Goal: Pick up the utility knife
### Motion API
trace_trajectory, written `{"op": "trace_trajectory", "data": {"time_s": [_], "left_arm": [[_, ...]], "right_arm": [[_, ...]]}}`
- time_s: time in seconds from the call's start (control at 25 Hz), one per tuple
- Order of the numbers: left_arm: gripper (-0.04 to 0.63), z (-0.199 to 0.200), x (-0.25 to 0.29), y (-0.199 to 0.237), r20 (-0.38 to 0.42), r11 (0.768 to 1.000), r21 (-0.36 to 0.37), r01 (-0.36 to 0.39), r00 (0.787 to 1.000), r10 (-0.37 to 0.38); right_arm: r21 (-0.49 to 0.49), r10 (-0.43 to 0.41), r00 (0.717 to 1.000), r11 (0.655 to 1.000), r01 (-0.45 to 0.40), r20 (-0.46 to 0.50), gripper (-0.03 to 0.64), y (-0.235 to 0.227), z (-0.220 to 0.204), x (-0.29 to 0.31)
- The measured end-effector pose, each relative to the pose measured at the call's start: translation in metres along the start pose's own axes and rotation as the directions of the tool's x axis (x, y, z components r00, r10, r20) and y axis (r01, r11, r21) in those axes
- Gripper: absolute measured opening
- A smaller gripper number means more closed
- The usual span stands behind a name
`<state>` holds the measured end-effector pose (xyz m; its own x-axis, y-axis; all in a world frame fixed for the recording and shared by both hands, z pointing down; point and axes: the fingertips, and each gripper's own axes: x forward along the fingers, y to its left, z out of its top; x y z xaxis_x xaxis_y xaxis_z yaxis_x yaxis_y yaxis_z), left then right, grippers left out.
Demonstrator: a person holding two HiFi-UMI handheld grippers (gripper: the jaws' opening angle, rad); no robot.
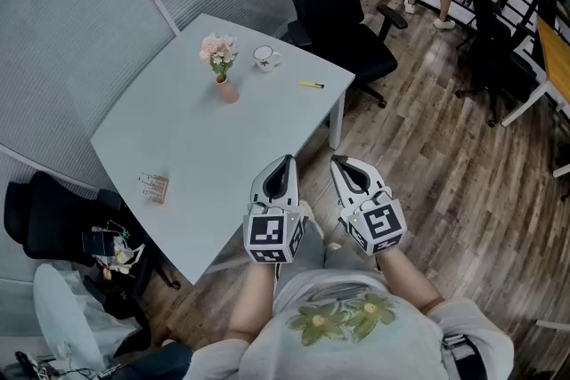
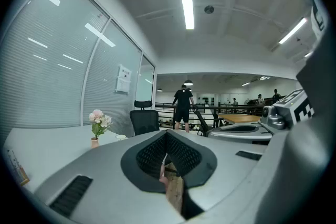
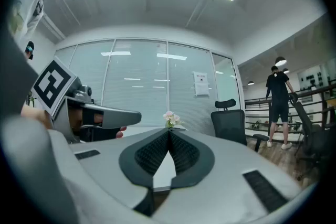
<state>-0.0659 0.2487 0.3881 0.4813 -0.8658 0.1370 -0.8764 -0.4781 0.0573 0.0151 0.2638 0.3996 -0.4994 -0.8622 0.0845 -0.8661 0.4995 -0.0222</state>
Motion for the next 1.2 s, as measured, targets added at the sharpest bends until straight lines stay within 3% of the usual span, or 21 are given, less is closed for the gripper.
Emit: {"op": "trace_trajectory", "data": {"time_s": [0.48,0.88,1.2], "left_arm": [[0.002,0.003,0.049,0.03,-0.006,1.0,-0.026,0.015,1.0,-0.015],[0.002,0.0,0.122,0.072,-0.046,0.999,-0.012,0.04,0.998,-0.041],[0.002,0.01,0.18,0.114,-0.03,0.998,-0.008,0.067,0.997,-0.067]], "right_arm": [[-0.026,0.006,1.0,1.0,-0.006,-0.019,0.004,-0.032,-0.003,0.053],[-0.057,0.003,0.999,0.998,-0.006,-0.044,0.005,-0.078,0.004,0.127],[-0.072,-0.018,0.999,0.997,0.014,-0.046,0.005,-0.106,0.01,0.193]]}}
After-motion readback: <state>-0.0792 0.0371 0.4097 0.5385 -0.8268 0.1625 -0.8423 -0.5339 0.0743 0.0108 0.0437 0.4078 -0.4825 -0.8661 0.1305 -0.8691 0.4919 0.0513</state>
